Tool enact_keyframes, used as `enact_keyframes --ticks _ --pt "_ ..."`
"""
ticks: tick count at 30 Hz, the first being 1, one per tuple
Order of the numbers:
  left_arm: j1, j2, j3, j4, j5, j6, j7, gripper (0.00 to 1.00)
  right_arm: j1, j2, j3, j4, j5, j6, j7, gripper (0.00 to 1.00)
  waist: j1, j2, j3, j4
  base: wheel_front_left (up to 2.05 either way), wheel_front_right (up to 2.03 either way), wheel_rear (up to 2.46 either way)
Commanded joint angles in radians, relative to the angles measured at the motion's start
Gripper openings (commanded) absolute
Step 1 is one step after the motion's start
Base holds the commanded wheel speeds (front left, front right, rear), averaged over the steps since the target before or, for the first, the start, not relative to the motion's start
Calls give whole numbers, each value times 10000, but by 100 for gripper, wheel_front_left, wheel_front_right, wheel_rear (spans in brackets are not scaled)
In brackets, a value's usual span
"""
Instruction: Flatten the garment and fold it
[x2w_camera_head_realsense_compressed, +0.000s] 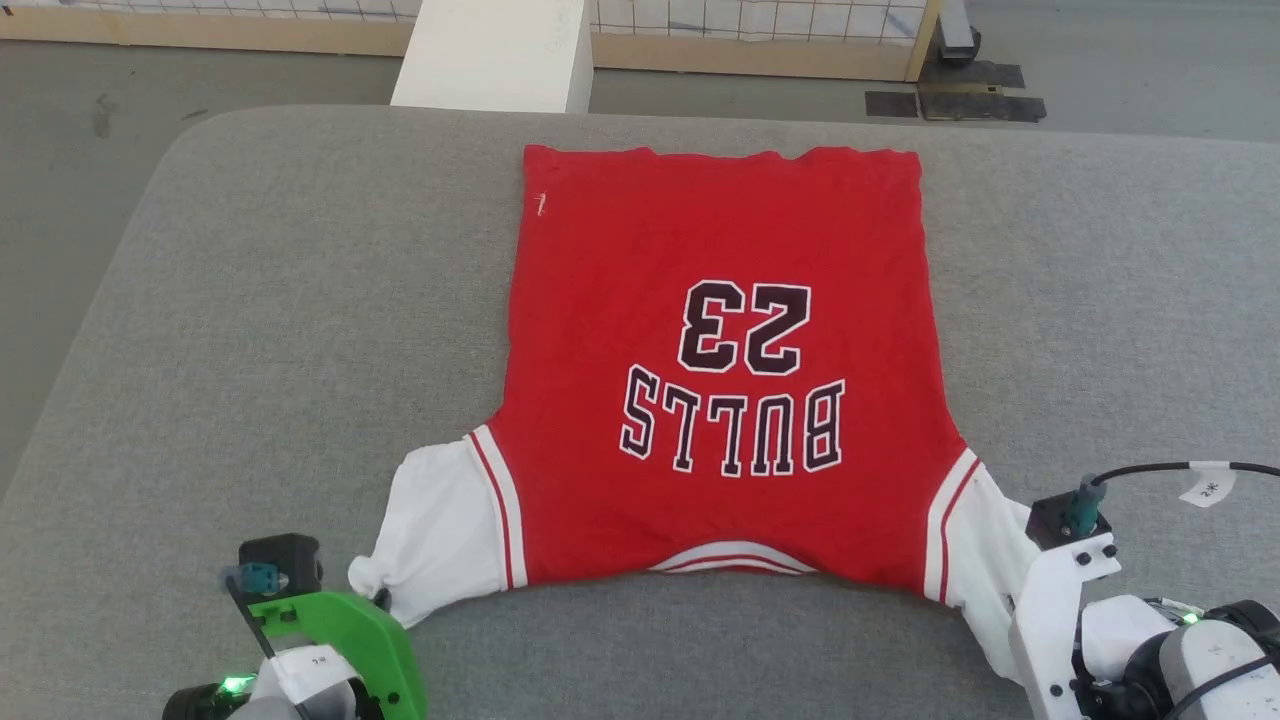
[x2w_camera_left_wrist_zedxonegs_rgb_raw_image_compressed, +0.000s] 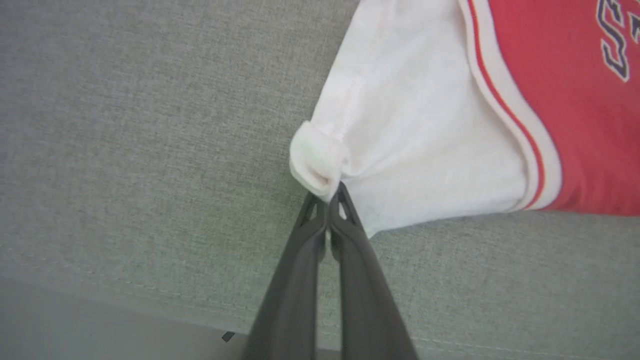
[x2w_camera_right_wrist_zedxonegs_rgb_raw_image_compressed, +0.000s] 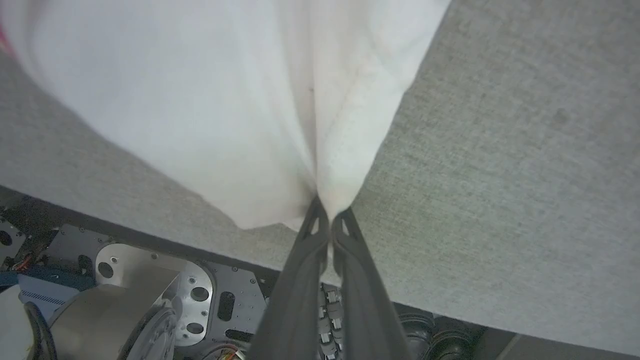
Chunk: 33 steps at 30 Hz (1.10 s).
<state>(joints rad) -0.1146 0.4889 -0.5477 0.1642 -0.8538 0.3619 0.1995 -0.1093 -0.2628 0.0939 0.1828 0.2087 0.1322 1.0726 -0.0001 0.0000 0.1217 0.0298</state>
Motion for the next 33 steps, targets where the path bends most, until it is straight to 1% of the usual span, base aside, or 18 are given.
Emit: enact_keyframes --ticks 1,2,3,4,8,14,17,19,21,24,28,30,33 --pt "-122 -34 85 -37 -87 29 -97 0 -157 26 -55 161 -19 -15 -235 0 1 0 -13 4 0 0 0" --pt "-109 -39 106 -68 -106 31 -121 0 -181 62 -115 191 51 -15 -405 10 1 0 -24 -1 0 0 0" --pt "-91 -32 116 -101 -114 38 -134 0 -207 96 -201 216 142 -15 -578 82 1 0 -51 -13 0 0 0" --pt "-77 -28 129 -133 -122 41 -156 0 -218 96 -242 206 195 -15 -695 100 1 0 -75 -24 0 0 0" --pt "-27 -8 156 -249 -151 82 -168 0 -229 334 -861 -232 716 -15 -1209 100 1 0 -209 -80 0 0 0" --pt "88 63 210 -405 -201 131 -193 0 -167 796 -2170 -1818 1534 -15 -2062 100 1 0 -393 -184 0 0 0" --pt "148 95 247 -499 -194 160 -276 0 -286 1036 -2734 -2656 1592 -15 -3249 100 1 0 -435 -226 0 0 0" --pt "187 106 289 -570 -190 179 -366 0 -440 1213 -2974 -2915 1644 -15 -4221 100 1 0 -427 -253 0 0 0" --pt "203 103 319 -637 -194 189 -430 0 -568 1204 -2965 -2990 1543 -15 -5098 100 1 0 -391 -250 0 0 0" --pt "177 85 360 -789 -161 241 -537 0 -825 1207 -2894 -2786 1454 -15 -6165 100 1 0 -277 -198 0 0 0" --pt "95 56 489 -1116 -118 372 -711 0 -1428 1102 -2686 -2305 1460 -15 -7085 100 1 0 91 -84 0 0 0" --pt "53 39 580 -1369 -97 453 -828 0 -1967 976 -2594 -1873 1370 -15 -7433 100 1 0 428 11 0 0 0" --pt "-27 13 691 -1735 -51 540 -994 0 -2911 828 -2537 -1201 1260 -15 -7676 100 1 0 1025 185 0 0 0"
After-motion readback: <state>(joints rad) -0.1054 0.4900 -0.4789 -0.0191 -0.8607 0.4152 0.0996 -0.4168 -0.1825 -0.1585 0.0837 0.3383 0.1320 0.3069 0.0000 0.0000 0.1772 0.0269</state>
